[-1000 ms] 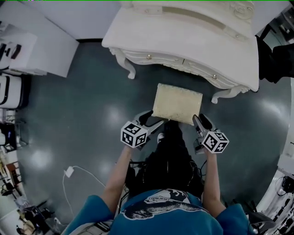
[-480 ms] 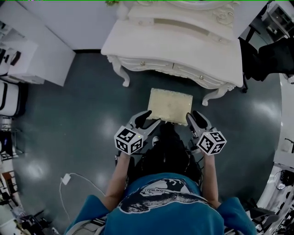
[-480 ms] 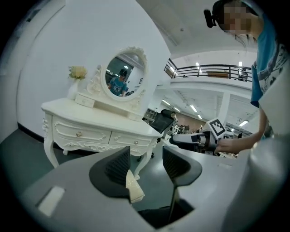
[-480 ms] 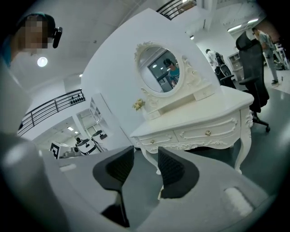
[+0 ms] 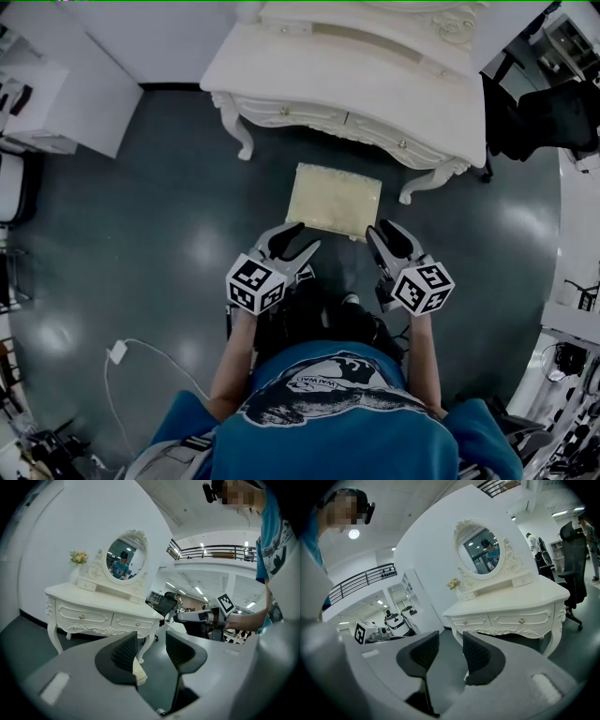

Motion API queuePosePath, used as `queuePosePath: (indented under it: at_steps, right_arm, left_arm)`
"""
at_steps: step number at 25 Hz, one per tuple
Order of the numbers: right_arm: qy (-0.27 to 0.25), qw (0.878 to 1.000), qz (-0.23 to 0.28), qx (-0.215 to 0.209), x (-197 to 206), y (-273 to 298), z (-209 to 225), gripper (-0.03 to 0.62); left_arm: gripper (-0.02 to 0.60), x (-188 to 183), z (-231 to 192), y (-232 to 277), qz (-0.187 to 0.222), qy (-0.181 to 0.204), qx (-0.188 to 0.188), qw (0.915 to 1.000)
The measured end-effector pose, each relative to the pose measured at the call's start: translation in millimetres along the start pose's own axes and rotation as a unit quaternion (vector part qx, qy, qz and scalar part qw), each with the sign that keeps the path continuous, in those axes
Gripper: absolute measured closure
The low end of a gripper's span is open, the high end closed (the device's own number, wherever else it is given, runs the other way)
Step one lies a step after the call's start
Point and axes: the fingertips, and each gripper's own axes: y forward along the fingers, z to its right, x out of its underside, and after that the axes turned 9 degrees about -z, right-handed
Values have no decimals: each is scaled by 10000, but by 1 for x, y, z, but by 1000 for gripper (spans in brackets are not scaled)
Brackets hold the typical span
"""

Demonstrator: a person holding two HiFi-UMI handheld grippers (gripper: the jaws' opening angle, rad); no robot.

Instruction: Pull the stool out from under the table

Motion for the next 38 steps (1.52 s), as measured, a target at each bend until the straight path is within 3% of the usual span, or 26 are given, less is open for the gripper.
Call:
queuePosePath:
  at_steps: [10, 18, 24, 28, 35, 38]
  right_arm:
    - [-164, 9996, 124, -167, 22, -54, -19, 462]
    - [-201, 9986, 397, -272, 47, -118, -20, 474]
    - [-584, 9967, 408, -386, 72, -151, -44, 507]
    - [-746, 9949, 438, -516, 83, -166, -53, 542]
    - [-862, 9927, 537, -649, 99, -186, -70, 594]
    - [-883, 9919, 559, -722, 103, -191, -76, 595]
  left_arm:
    - [408, 0, 10, -19, 309, 52, -553, 9980]
    - [422, 16, 91, -19, 317, 256, -506, 9979]
    - [436, 39, 145, -38, 293, 243, -611, 9974]
    - [468, 44, 178, -47, 326, 403, -725, 9960]
    - [568, 62, 210, -61, 480, 308, -788, 9953]
    - [568, 66, 220, -66, 492, 350, -794, 9950]
